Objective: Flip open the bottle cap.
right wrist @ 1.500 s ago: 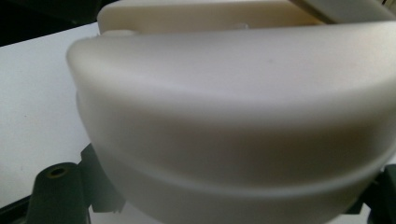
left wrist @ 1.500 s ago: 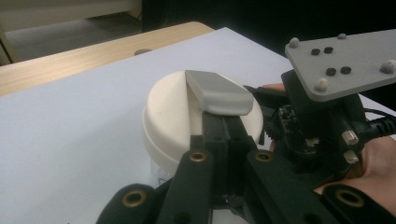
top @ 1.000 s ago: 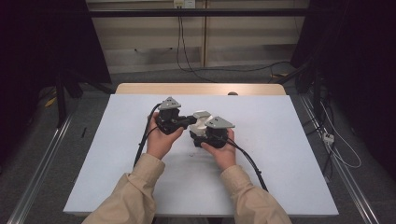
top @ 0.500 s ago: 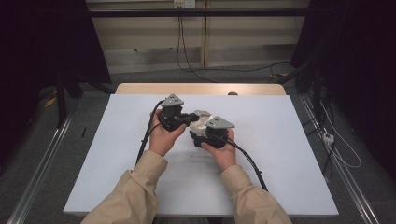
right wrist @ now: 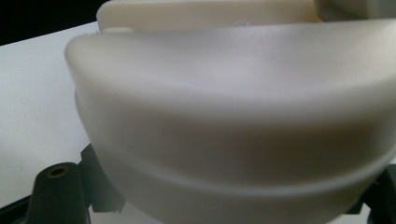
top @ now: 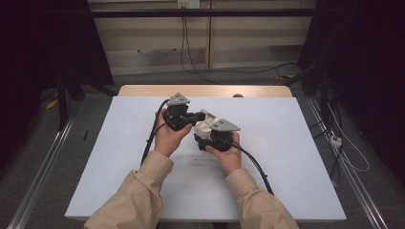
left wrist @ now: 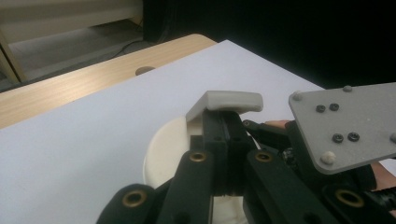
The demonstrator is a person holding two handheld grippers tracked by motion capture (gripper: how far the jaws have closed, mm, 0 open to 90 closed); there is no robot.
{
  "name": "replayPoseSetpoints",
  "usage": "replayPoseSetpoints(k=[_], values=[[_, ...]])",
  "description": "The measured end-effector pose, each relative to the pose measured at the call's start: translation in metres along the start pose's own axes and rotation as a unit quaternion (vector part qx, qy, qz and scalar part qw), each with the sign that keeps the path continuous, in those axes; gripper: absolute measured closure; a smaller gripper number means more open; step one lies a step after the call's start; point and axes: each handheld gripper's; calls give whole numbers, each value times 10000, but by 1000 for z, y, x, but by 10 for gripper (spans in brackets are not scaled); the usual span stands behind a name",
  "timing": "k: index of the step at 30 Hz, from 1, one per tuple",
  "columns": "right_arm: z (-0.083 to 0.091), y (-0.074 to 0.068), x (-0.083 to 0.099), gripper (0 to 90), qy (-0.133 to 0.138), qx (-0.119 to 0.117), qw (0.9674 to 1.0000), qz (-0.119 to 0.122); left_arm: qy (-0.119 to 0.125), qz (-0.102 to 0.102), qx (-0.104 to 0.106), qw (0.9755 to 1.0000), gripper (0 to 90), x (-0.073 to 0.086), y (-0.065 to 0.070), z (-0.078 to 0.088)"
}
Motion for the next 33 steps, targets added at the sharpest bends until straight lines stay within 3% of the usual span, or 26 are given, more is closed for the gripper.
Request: replayPoseSetpoints(k=[33], values=[[0, 0, 1, 188, 10, -6, 10000, 35, 26, -17, -10, 10000, 900, -20, -2, -16]])
Point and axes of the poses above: each handheld gripper's, and its own axes: z roughly backward along the jaws, x roughly out of its underside, y roughly to its right, and after that the axes turned 2 degrees about y, right-handed
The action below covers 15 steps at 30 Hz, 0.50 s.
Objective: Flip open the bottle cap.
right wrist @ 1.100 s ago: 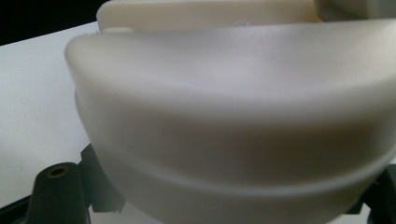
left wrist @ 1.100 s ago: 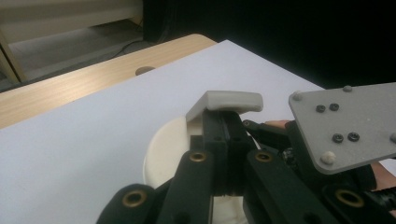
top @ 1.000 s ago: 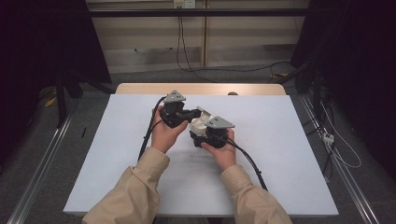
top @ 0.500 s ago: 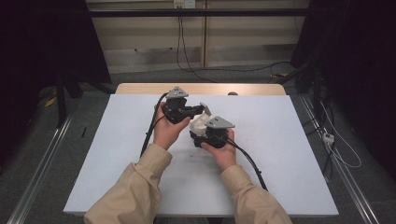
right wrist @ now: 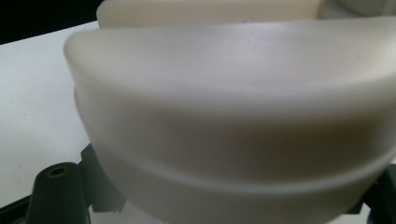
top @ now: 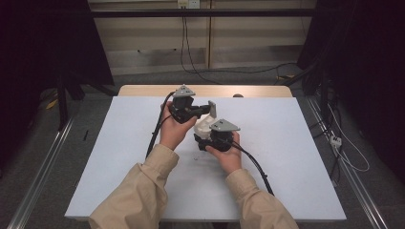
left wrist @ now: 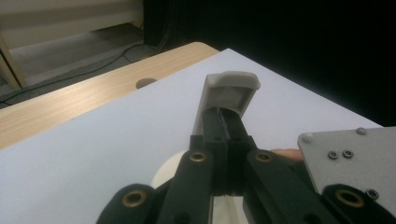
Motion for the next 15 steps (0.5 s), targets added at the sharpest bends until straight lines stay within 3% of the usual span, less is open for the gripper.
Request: replayPoseSetpoints(k=[15], values=[[0, 0, 0, 188, -3, -6, 10000, 17, 44, -1, 37, 10000, 900, -4, -1, -9]])
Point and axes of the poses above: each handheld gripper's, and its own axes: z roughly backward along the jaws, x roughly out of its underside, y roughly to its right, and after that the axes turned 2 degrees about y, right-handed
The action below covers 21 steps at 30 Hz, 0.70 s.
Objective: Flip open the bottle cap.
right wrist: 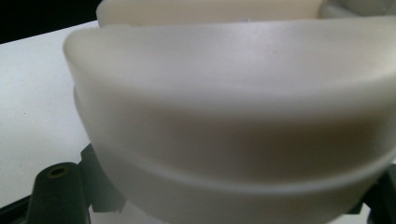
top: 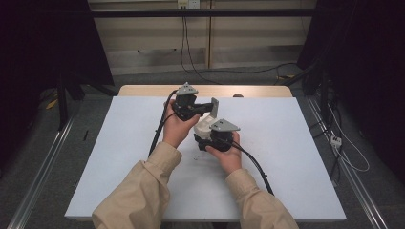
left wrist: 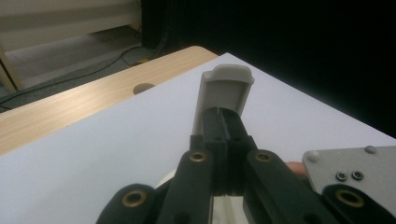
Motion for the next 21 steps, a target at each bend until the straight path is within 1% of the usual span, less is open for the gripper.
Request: replayPoseSetpoints(k=[3, 9, 21], values=[[0, 0, 0, 189, -4, -3, 10000, 1, -35, -27, -6, 10000, 900, -2, 1, -1], [0, 0, 0, 188, -6, -3, 10000, 6, -31, -43, -31, 10000, 900, -4, 0, -4], [0, 0, 0, 188, -10, 0, 10000, 11, -48, -48, 21, 10000, 900, -4, -2, -10]])
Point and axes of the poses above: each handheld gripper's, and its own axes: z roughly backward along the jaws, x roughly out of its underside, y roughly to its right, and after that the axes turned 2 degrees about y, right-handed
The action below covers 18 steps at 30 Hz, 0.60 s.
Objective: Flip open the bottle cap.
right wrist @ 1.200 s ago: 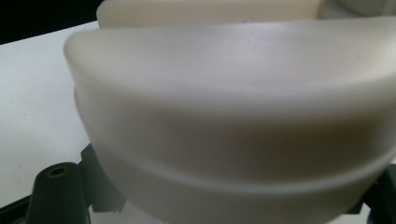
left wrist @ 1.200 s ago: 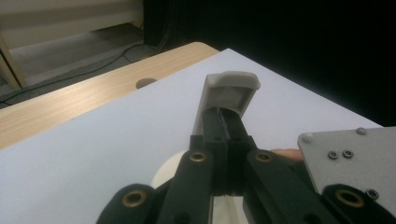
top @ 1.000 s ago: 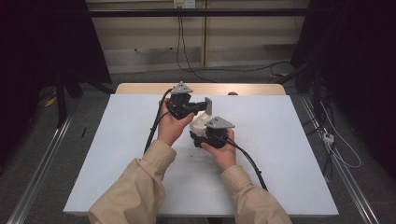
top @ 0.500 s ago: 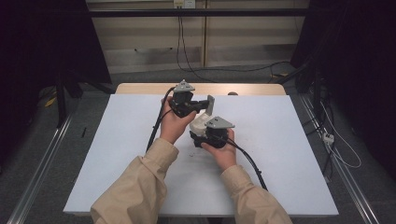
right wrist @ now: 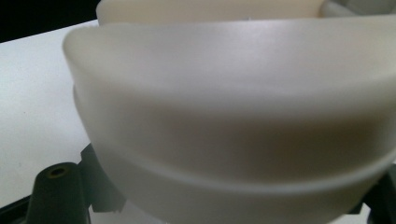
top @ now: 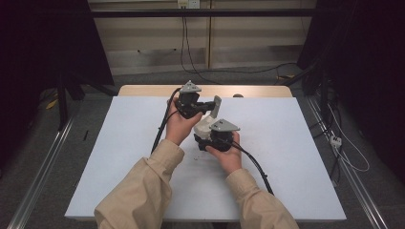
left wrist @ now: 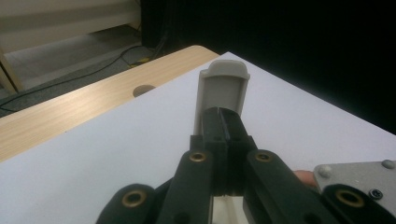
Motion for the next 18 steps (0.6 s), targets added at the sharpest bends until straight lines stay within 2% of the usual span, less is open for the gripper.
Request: replayPoseSetpoints(k=[18], values=[[0, 0, 0, 188, -10, -16, 10000, -1, -61, 22, 49, 10000, 900, 0, -3, -13]])
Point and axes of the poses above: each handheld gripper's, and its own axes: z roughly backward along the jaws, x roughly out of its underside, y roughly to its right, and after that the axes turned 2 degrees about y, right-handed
